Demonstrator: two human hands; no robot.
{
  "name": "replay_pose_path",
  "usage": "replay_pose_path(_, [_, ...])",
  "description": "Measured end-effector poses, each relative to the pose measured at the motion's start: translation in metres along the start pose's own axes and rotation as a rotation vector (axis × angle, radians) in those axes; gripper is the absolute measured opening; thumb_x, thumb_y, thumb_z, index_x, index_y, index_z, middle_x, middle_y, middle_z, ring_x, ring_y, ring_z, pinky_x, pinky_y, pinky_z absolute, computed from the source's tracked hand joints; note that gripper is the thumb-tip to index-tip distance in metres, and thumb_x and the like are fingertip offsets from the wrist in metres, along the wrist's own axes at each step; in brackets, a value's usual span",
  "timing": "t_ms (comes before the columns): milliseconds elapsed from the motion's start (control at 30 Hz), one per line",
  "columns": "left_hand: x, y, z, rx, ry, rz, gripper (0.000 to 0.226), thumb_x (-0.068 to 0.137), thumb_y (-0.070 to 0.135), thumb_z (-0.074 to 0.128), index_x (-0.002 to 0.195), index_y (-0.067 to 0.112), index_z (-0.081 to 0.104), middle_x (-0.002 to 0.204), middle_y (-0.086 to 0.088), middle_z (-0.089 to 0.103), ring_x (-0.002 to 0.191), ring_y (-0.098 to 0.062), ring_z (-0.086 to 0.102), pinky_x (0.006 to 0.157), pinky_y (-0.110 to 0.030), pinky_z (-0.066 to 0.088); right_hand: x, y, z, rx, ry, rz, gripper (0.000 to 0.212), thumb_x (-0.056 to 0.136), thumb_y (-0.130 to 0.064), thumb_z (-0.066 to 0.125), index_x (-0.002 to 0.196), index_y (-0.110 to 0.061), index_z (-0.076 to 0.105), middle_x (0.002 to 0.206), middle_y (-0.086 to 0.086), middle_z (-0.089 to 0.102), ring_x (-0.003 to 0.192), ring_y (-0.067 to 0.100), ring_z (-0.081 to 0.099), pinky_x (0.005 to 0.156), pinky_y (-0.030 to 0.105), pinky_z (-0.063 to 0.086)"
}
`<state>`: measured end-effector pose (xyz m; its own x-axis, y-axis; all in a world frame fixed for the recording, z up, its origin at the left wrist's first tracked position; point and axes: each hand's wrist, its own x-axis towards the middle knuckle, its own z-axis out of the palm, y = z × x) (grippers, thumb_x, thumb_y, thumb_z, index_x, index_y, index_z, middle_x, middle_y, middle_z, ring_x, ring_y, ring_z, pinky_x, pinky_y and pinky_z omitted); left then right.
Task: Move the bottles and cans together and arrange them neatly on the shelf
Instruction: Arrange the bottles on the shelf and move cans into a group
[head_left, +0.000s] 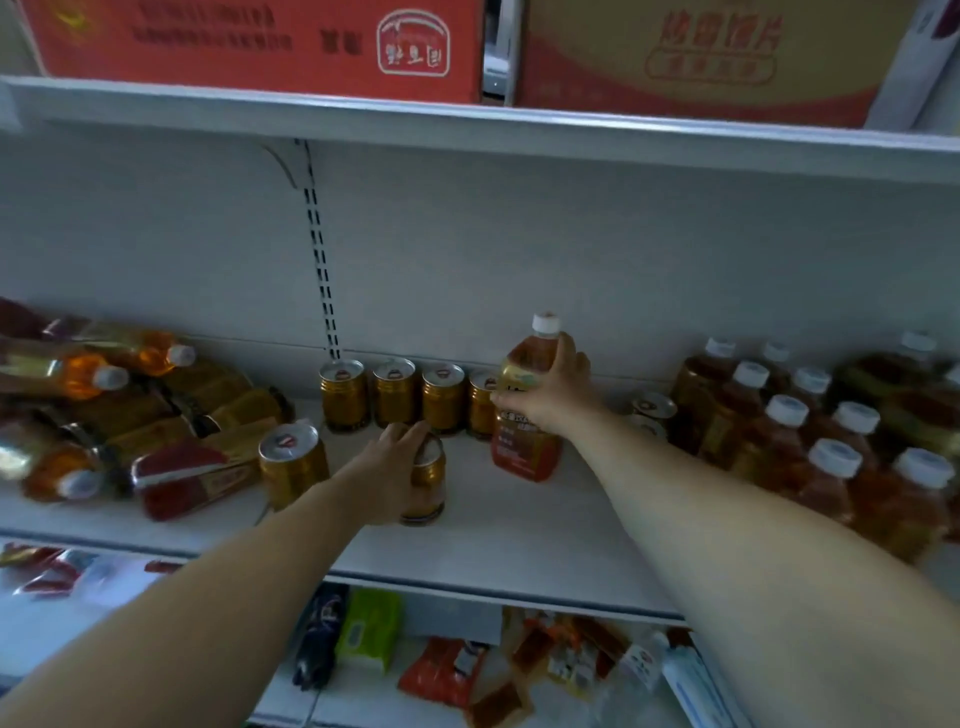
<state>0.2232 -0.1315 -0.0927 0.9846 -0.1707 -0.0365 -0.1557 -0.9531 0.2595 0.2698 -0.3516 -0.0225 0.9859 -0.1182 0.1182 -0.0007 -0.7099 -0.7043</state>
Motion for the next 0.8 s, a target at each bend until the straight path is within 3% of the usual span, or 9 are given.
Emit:
replay_pose_path(100, [0.020, -0.001, -0.001, -0.053, 0.036, 0.036, 0.103, 0.074, 0.036, 0.075, 0.148, 0.024, 0.005, 0.153, -0.006, 0.018, 0.135, -0.032, 0.030, 0.106, -0.044, 0.035, 0.005, 0.005, 0.010, 0.056, 0.134, -0.040, 0.095, 0.067, -0.039, 0.085, 0.139, -0.026, 0.026, 0.131, 0.007, 0.039, 0.117, 0.029, 0.050, 0.083, 0.032, 0.039])
replay_pose_path(200, [0.041, 0.000, -0.007, 0.060, 0.084, 0.079, 0.104, 0.078, 0.046, 0.069, 0.150, 0.016, 0.001, 0.160, -0.002, -0.005, 0.146, -0.025, -0.005, 0.117, -0.046, 0.008, -0.010, 0.015, 0.002, -0.072, 0.167, -0.132, 0.092, 0.066, -0.045, 0.083, 0.137, -0.024, 0.028, 0.127, 0.008, 0.042, 0.109, 0.030, 0.054, 0.079, 0.029, 0.037])
replay_pose_path(267, [0.057, 0.002, -0.011, 0.160, 0.101, 0.095, 0.106, 0.080, 0.055, 0.062, 0.150, 0.017, -0.008, 0.158, 0.000, -0.015, 0.144, -0.022, -0.016, 0.115, -0.043, -0.004, -0.030, 0.020, 0.001, -0.146, 0.181, -0.226, 0.093, 0.063, -0.046, 0.084, 0.136, -0.022, 0.032, 0.126, 0.008, 0.043, 0.109, 0.031, 0.054, 0.079, 0.029, 0.037])
replay_pose_path(400, [0.083, -0.001, -0.014, 0.213, 0.067, 0.153, 0.105, 0.078, 0.061, 0.060, 0.151, 0.021, -0.005, 0.160, 0.003, -0.004, 0.146, -0.021, -0.007, 0.115, -0.044, -0.003, -0.047, 0.015, 0.008, -0.216, 0.104, -0.343, 0.093, 0.060, -0.043, 0.087, 0.136, -0.021, 0.038, 0.127, 0.008, 0.042, 0.112, 0.033, 0.053, 0.087, 0.038, 0.046])
replay_pose_path(633, [0.067, 0.000, -0.025, 0.180, 0.029, 0.115, 0.105, 0.078, 0.064, 0.056, 0.148, 0.030, -0.014, 0.159, -0.001, -0.014, 0.144, -0.022, -0.015, 0.116, -0.044, -0.005, 0.002, 0.014, -0.009, -0.114, -0.047, -0.140, 0.095, 0.066, -0.047, 0.082, 0.141, -0.024, 0.029, 0.129, 0.005, 0.039, 0.116, 0.027, 0.052, 0.088, 0.032, 0.041])
replay_pose_path(733, [0.038, -0.026, -0.038, 0.166, 0.101, -0.025, 0.101, 0.072, 0.074, 0.051, 0.149, 0.034, -0.001, 0.159, 0.003, -0.006, 0.145, -0.024, -0.008, 0.115, -0.049, 0.000, 0.013, 0.015, -0.003, -0.004, -0.052, -0.120, 0.095, 0.064, -0.042, 0.086, 0.139, -0.023, 0.031, 0.128, 0.006, 0.042, 0.116, 0.026, 0.050, 0.088, 0.032, 0.040])
replay_pose_path(800, [0.012, -0.052, -0.041, 0.225, 0.084, -0.187, 0.091, 0.076, 0.064, 0.054, 0.149, 0.033, 0.008, 0.159, 0.002, -0.002, 0.145, -0.028, -0.004, 0.113, -0.055, 0.005, 0.015, 0.015, 0.001, 0.051, -0.029, -0.119, 0.096, 0.062, -0.041, 0.088, 0.138, -0.022, 0.033, 0.130, 0.007, 0.046, 0.117, 0.025, 0.050, 0.091, 0.032, 0.040])
